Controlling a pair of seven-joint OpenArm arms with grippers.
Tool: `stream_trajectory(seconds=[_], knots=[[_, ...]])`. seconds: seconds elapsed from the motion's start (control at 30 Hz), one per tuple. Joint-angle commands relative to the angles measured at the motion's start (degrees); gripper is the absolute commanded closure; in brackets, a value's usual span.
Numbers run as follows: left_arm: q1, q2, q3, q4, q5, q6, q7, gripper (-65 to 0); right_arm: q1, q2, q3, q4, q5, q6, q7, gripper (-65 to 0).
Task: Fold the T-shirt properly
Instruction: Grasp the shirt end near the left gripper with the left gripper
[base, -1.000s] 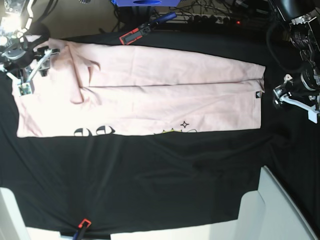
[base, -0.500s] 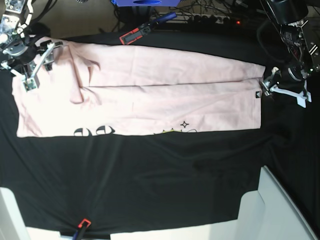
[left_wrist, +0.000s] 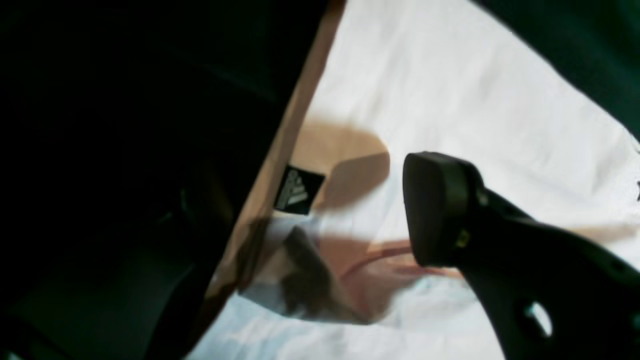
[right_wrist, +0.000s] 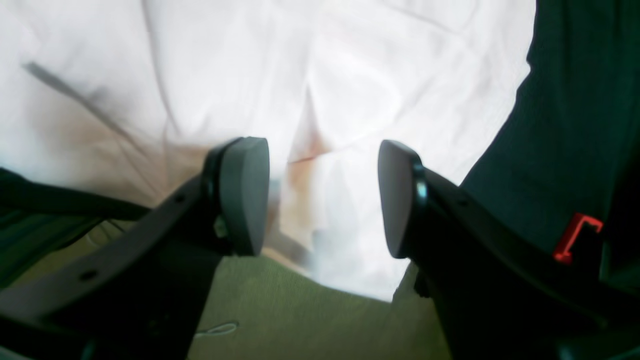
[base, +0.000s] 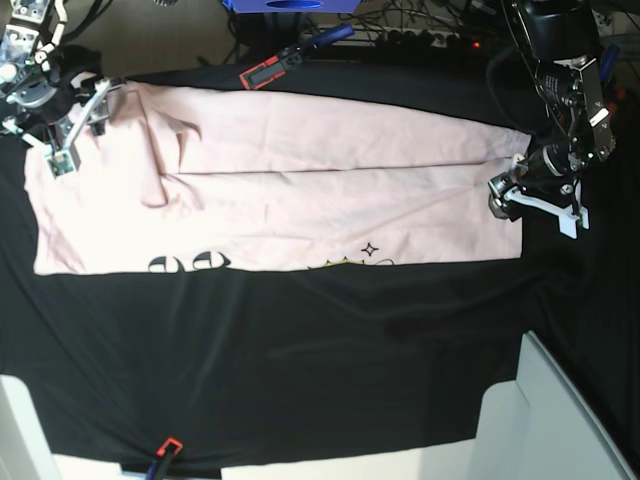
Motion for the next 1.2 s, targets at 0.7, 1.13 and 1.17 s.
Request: stream_trajectory(seconds=[0.7, 1.13, 1.17], knots=[[0.4, 0.0, 0.5, -2.5, 0.4, 0.8, 2.3, -22.5, 0.1, 0.4, -0.1, 0.9, 0.4, 0.0, 0.9, -33.1], [2.5, 0.1, 0.5, 4.2, 0.1, 0.8, 2.4, 0.0, 0.1, 0.4, -0.2, 0.9, 0.4, 0.0, 0.9, -33.1], [3.0, 0.1, 0.5, 5.7, 0.1, 0.8, 2.5, 0.0, 0.1, 0.4, -0.2, 0.9, 0.4, 0.0, 0.9, -33.1]])
